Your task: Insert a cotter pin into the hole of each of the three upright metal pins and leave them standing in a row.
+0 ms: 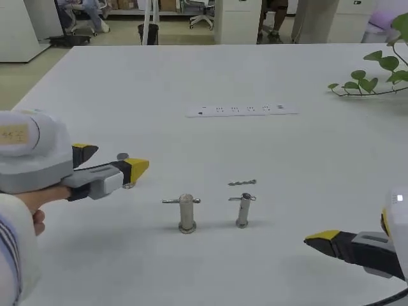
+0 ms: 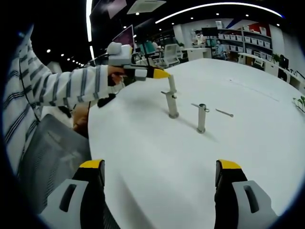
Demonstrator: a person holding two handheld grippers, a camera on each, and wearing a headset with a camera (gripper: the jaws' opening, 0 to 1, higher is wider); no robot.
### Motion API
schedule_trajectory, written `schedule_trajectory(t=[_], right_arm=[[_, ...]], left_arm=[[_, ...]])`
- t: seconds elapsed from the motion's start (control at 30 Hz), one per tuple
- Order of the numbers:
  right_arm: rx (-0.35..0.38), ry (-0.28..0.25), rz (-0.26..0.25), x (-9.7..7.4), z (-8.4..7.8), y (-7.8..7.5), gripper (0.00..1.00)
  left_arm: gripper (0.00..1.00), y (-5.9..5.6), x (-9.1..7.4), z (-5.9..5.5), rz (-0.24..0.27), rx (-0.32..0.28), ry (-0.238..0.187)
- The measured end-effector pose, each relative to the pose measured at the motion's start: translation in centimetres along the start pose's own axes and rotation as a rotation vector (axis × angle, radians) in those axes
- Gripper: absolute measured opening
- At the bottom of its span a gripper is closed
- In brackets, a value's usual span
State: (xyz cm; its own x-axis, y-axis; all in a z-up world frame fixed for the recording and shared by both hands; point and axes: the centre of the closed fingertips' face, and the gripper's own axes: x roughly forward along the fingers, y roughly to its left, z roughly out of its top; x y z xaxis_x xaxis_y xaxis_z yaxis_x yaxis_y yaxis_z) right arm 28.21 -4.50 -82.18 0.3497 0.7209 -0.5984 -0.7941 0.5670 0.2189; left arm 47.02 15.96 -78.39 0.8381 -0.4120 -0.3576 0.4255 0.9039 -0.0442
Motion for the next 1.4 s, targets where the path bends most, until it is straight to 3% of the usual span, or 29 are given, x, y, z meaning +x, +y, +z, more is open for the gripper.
schedule_trajectory(t=[0.13,0.2,0.37,0.5,0.77,1.1,1.4], right_arm=[[0.001,0.000,0.000,0.0,0.0,0.1,0.97],[0.004,0.003,0.003,0.1,-0.2,0.1,0.97],[0.004,0.005,0.009,0.1,-0.3,0.3,0.96],[-0.001,0.006,0.012,0.1,-0.2,0.4,0.96],[-0.005,0.016,0.017,0.3,-0.2,0.6,0.96],[-0.002,0.018,0.021,0.4,-0.3,0.7,0.95],[0.001,0.016,0.021,0.5,-0.3,0.7,0.95]], left_arm=[[0.53,0.1,0.6,-0.8,0.012,0.010,0.029],[0.54,0.1,0.9,-0.8,0.007,-0.026,0.024],[0.50,0.7,1.4,-1.0,0.025,-0.029,0.021],[0.45,1.0,1.7,-1.6,0.033,0.011,0.041],[0.34,1.3,2.3,-2.6,0.032,-0.015,0.066],[0.26,2.2,2.6,-2.6,0.070,0.034,0.070],[0.21,2.5,2.9,-2.6,0.071,0.035,0.063]])
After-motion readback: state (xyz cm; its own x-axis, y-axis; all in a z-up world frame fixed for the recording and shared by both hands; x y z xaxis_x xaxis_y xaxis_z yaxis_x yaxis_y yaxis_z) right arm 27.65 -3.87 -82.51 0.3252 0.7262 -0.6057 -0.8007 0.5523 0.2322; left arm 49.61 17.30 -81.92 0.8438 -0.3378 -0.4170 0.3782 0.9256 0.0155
